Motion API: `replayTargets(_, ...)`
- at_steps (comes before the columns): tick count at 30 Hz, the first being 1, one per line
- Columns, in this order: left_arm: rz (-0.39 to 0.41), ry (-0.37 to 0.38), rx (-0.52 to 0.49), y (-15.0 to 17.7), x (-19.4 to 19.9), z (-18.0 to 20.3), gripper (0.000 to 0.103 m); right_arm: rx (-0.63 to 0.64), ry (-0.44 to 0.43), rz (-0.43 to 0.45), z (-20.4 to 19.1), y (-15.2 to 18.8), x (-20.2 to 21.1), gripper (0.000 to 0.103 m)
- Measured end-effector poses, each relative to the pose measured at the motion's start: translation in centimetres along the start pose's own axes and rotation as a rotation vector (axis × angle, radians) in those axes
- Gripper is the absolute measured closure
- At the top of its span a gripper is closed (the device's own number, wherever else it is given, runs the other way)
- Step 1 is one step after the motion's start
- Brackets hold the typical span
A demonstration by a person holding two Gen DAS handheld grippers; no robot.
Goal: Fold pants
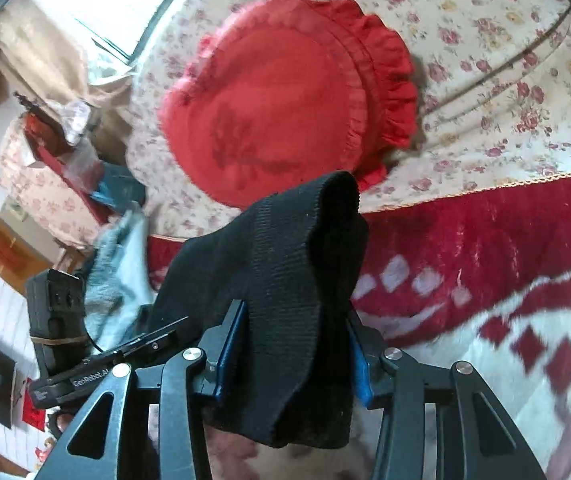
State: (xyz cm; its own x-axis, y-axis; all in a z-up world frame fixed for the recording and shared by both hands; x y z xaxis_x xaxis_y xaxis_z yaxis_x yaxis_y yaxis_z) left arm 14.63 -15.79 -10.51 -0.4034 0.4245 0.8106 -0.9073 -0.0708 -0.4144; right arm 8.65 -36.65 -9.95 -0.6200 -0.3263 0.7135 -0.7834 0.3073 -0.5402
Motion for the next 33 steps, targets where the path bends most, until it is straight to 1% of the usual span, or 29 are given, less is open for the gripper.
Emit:
replayTargets(1,-0.006,0.0,-0.003,0.2,-0.6,-0.2,0.049,0.001,0.033,-0.034,0.8,0.5,-0.7,0.058)
replayTargets(2,0.0,0.012,-0.002,0.3,-0.8,-0.3,0.044,0.002,0.056,-0.054,1.3,1.0,-1.1,0.055)
replayTargets(4,0.011,0.0,-0.006,0.4,-0.6,-0.4,0.039,-0.018,0.051,-0.033,1.9,1.6,-0.4,0.054)
replayTargets(5,0.012,-0.006,-0.009,0.4,-0.5,-0.4,0.038,-0.028,0.051,-0.03,2.1,1.8,0.1,0.054)
replayTargets(6,0.011,-0.014,-0.01,0.3,-0.3,-0.5,0.038,-0.026,0.062,-0.024,2.1,1.8,0.8,0.054)
replayTargets(9,0.021,-0.042,-0.019,0.2,0.5,-0.5,0.038,0.046,0.135,0.008,1.3,1.0,3.1,0.054)
replayTargets(11,0.043,-0.07,-0.029,0.1,1.1,-0.2,0.038,0.097,0.14,0.028,0.1,0.2,4.4,0.054)
replayTargets(14,0.07,-0.095,-0.041,0.0,1.8,0.2,0.038,0.15,0.117,0.058,-2.1,-0.8,5.3,0.056)
replayTargets(16,0.071,-0.101,-0.043,0.1,2.2,0.3,0.038,0.191,0.112,0.049,-3.4,-0.9,4.9,0.057)
replayTargets(18,0.076,-0.117,-0.052,0.3,2.4,0.3,0.038,0.225,0.133,0.023,-4.2,-0.6,3.9,0.057)
replayTargets(20,0.086,-0.136,-0.058,0.4,2.5,0.2,0.038,0.247,0.177,-0.009,-4.2,0.2,2.7,0.058)
replayTargets(23,0.09,-0.143,-0.054,0.7,2.7,0.2,0.038,0.267,0.256,-0.083,-2.8,2.1,0.5,0.057)
replayTargets(25,0.104,-0.157,-0.053,0.8,3.0,0.3,0.038,0.286,0.292,-0.067,-2.5,2.4,0.1,0.057)
replayTargets(30,0.151,-0.195,-0.08,1.2,4.3,1.0,0.038,0.27,0.272,-0.041,-3.5,1.7,1.8,0.057)
replayTargets(33,0.183,-0.238,-0.102,1.3,5.4,1.5,0.038,0.29,0.306,0.006,-4.7,1.2,3.3,0.057)
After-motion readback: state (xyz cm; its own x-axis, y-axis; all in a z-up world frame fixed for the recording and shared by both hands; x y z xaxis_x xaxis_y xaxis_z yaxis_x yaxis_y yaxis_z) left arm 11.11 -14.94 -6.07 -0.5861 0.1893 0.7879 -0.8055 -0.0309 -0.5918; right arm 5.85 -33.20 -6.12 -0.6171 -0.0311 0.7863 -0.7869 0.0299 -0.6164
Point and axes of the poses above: each gripper's, at about its wrist camera, not at the fingertips, and x roughly against the way its jaws point, z to its right, y to its underside, the point moved 9 cm from there along -x, roughly the way its jaws point, and after that the axes turned 7 degrees about x, right-handed, at the moved point
